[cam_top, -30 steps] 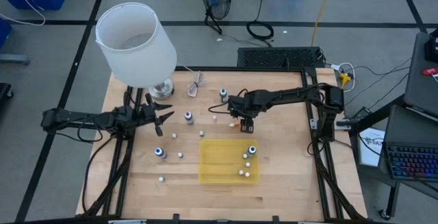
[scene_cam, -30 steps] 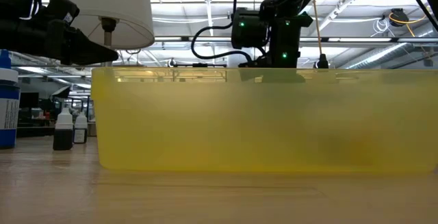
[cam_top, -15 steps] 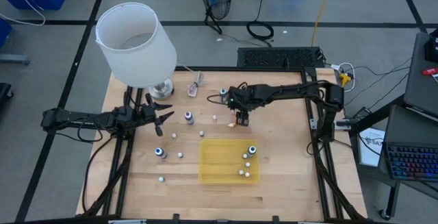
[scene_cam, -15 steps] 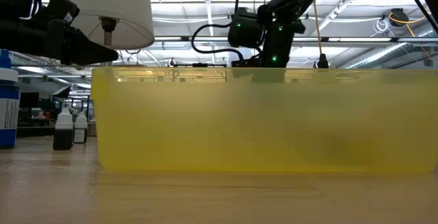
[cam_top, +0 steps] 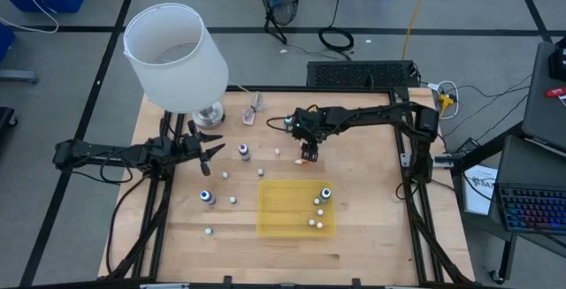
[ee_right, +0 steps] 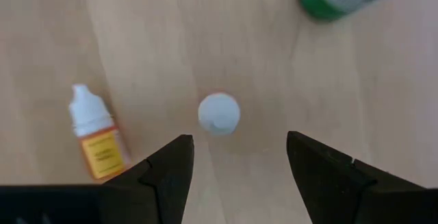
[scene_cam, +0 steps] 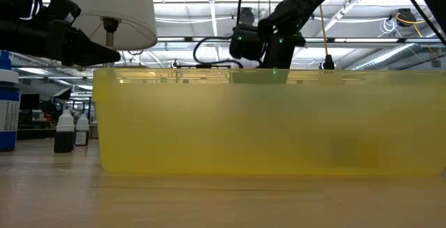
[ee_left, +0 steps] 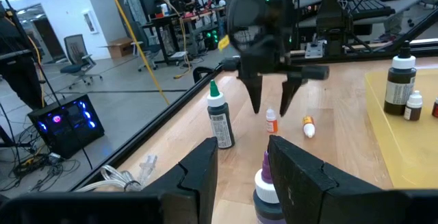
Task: Pick & Place food coloring
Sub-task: Put the small orange food coloring bottle into the yellow container
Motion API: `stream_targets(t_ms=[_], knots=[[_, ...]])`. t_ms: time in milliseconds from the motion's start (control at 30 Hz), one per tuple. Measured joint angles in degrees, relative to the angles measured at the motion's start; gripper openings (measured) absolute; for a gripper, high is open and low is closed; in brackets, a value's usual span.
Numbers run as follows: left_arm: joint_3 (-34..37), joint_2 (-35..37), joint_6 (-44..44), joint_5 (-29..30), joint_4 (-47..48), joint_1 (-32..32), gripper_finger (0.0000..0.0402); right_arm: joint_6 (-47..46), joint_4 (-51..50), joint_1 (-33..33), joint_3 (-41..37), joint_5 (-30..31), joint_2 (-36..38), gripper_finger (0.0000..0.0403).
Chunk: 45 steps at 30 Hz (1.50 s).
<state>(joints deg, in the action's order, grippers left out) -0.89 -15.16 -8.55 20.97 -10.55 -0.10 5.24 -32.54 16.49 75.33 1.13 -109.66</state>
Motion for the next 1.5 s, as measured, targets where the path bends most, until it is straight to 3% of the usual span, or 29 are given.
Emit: stream_targets(t_ms=[200,1233,1500], knots=[[0.01,0.00,-0.01,0.00,0.00,0.02,0.0132,0.41,1.14,-0.11,-0.02,-0.10,-2.82,0.0224],[0.01,0.01,0.00,0.00,0.00,0.00,0.0131,0.37,5.05,-0.11,0.03,0.04,-1.42,0.0223],[0.01,0.00,-0.01,0.00,0.00,0.00,0.0131,0.37,5.18,-0.11,0.03,0.03,-1.42,0.0182]])
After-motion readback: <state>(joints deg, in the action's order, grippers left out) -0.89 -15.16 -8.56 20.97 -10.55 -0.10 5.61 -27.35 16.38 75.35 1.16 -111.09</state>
